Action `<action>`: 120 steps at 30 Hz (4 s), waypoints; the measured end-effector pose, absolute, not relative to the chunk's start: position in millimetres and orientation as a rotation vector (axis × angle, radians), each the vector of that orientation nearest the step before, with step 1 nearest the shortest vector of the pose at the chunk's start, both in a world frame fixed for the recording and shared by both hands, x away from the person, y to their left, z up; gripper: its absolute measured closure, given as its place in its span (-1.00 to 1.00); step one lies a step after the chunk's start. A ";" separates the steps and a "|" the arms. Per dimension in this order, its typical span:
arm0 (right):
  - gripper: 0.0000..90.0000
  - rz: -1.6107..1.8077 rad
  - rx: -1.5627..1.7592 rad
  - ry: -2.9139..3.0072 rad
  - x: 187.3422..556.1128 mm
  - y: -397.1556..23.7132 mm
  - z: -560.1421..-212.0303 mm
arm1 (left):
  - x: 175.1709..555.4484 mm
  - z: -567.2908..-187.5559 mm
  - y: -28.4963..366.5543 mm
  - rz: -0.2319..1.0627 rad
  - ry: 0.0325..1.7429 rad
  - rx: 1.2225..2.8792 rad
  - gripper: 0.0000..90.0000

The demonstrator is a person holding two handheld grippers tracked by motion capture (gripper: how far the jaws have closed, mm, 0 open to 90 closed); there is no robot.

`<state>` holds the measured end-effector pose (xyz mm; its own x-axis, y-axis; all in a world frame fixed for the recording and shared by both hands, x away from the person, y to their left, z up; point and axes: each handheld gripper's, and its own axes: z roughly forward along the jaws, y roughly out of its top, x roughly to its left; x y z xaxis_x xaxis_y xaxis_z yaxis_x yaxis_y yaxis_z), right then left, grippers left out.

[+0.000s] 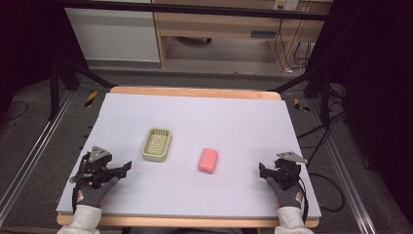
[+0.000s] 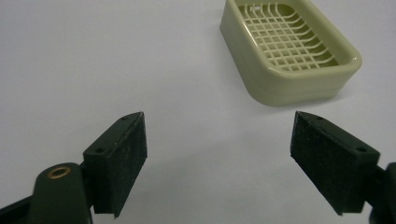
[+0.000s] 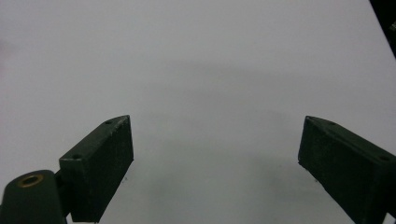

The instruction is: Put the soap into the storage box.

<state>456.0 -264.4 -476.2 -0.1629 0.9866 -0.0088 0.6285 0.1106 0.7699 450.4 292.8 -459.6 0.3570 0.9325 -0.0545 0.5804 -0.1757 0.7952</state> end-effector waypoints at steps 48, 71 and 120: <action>-0.82 0.842 1.513 1.845 453.3 -256.1 -475.7 | 440.9 -431.9 216.4 0.518 1.140 1.928 -0.39; -0.82 0.835 1.515 1.842 453.7 -257.2 -475.7 | 463.7 -408.8 154.4 0.498 1.049 1.954 -0.41; -0.83 0.840 1.534 1.839 454.9 -257.7 -475.6 | 491.8 -416.9 70.6 0.448 0.970 2.065 -0.51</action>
